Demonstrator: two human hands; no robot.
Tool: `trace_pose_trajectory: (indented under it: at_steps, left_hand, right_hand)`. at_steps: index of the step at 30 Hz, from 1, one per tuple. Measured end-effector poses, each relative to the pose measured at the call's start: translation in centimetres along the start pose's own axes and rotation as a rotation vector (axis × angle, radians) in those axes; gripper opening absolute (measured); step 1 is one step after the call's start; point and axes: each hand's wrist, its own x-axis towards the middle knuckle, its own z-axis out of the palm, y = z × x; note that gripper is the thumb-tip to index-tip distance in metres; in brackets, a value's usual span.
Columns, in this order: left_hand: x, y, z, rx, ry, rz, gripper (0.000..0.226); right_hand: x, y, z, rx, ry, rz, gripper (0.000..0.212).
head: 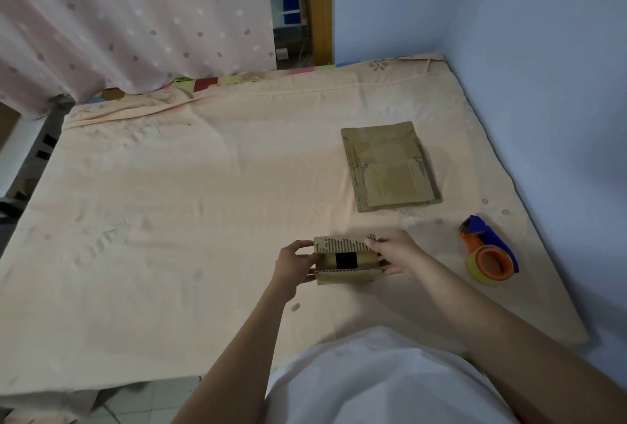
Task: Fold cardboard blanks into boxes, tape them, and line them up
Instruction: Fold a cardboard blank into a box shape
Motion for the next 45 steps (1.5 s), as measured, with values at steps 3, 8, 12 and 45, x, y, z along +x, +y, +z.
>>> trace_pose_trajectory:
  at_steps: [3,8,12,45]
  left_hand:
    - [-0.1,-0.2,-0.5,0.029,-0.086,0.031,0.039]
    - [-0.3,0.5,-0.2,0.047,-0.055,0.017,0.041]
    - [-0.2,0.8,0.5,0.075,0.054,0.012,0.030]
    - [0.5,0.6,0.0,0.121,-0.089,-0.076,0.051]
  right_hand:
    - [-0.1,0.5,0.1,0.021,0.021,-0.018,0.032]
    - [0.0,0.4,0.4,-0.048,0.105,-0.065,0.025]
    - [0.2,0.6,0.4,-0.029,0.103,-0.071,0.023]
    - [1.3,2.7,1.1,-0.249,0.138,-0.237,0.045]
